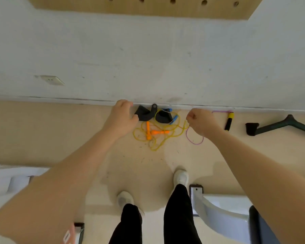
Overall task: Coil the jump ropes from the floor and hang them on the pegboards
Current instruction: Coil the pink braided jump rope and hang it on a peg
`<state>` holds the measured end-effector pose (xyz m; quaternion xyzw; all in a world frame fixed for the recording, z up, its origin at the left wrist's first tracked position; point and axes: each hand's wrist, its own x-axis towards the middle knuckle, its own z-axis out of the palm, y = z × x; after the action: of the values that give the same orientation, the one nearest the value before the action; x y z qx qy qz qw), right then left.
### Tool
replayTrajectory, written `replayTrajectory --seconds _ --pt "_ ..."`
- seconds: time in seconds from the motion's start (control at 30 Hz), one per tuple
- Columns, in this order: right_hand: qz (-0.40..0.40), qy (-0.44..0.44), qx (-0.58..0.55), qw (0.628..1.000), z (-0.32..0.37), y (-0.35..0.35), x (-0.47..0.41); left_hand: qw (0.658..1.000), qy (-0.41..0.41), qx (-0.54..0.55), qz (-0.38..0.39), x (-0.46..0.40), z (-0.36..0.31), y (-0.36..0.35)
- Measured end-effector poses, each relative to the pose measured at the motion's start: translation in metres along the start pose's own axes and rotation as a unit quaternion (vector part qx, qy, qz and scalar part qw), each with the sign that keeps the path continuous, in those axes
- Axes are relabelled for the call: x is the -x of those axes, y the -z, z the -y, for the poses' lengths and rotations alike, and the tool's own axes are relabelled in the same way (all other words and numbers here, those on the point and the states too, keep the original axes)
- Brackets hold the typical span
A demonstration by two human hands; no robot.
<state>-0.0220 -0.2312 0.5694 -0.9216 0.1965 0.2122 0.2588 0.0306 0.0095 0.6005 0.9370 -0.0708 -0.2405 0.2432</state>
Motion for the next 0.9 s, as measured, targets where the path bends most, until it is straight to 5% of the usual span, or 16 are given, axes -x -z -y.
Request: replayTrajectory --seconds 0.3,0.7,0.9 --pt "0.121 -0.069 0.058 0.989 -0.197 -0.075 -0.112 0.999 0.014 0.002 0.042 -0.134 -0.054 -0.190" --pt "0.113 -0.128 -0.003 0.985 -0.359 -0.209 -0.222 0.976 -0.045 -0.105 0.184 -0.263 -0.038 -0.425" --pt "0.057 -0.110 -0.016 0.992 -0.399 -0.273 -0.300 0.962 -0.100 -0.175 0.185 -0.322 0.005 -0.520"
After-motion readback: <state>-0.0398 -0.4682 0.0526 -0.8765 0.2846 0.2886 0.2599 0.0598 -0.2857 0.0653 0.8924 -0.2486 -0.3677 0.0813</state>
